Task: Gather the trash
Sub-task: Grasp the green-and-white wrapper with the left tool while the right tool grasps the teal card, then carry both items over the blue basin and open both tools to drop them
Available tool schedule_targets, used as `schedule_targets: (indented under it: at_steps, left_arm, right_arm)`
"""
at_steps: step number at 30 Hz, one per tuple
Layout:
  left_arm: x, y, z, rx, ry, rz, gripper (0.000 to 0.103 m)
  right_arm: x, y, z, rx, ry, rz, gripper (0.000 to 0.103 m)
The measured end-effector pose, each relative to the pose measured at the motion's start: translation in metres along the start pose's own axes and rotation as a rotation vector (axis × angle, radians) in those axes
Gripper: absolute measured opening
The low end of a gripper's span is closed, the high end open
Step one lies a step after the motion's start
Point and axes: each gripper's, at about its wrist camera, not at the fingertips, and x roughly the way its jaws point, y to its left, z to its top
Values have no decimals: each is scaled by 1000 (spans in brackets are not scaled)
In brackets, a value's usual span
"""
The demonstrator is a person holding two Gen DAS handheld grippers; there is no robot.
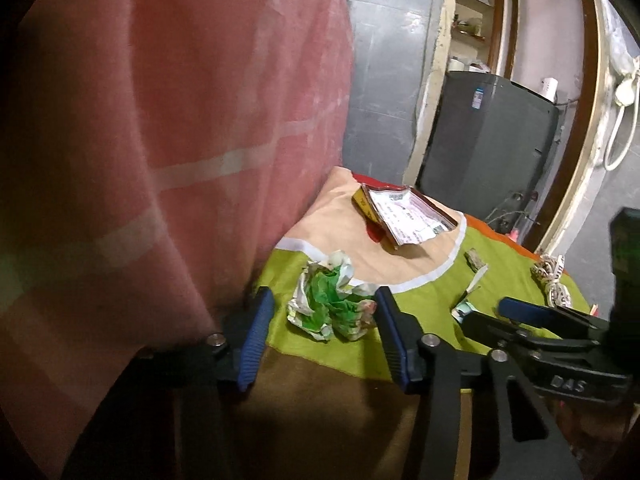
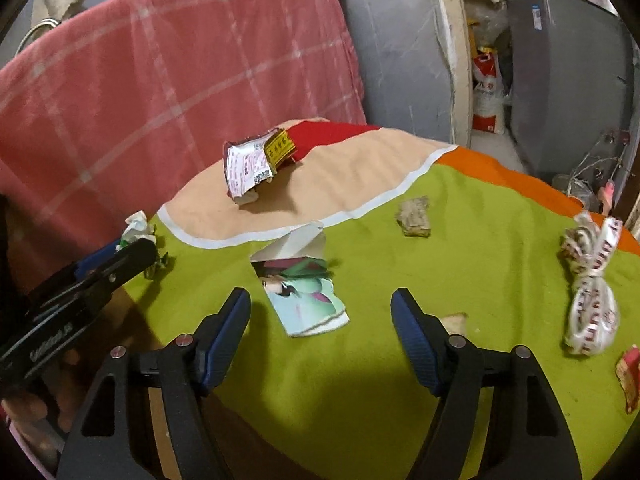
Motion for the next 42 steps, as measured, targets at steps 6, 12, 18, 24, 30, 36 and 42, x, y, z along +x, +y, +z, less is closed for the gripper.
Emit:
schedule_targets:
  at_steps: [6, 12, 18, 24, 30, 36, 42]
  left_arm:
    - [-4, 3, 1, -5, 7, -15, 34]
    - [-4, 3, 1, -7, 2, -17, 26]
    - [-11, 2, -3, -4, -14, -8, 18]
    - [-23, -4, -10, -11, -41, -10, 16]
    - [-41, -14, -15, -9, -91, 8, 13]
    - [-54, -21, -27, -3, -104, 3, 3]
    - [-63, -26, -31, -1, -117, -19, 3]
  right_arm:
    - [12, 4, 5, -8, 23, -4, 64]
    - [17, 7, 11, -13, 31, 21, 39]
    - [10, 12, 6, -16, 16, 34, 38]
    - [-32, 16, -12, -11, -74, 24, 38]
    - [-83, 13, -29, 3, -212, -28, 38]
    - [-116, 9, -45, 29, -272, -56, 38]
    - [-131, 5, -60, 42, -285, -64, 38]
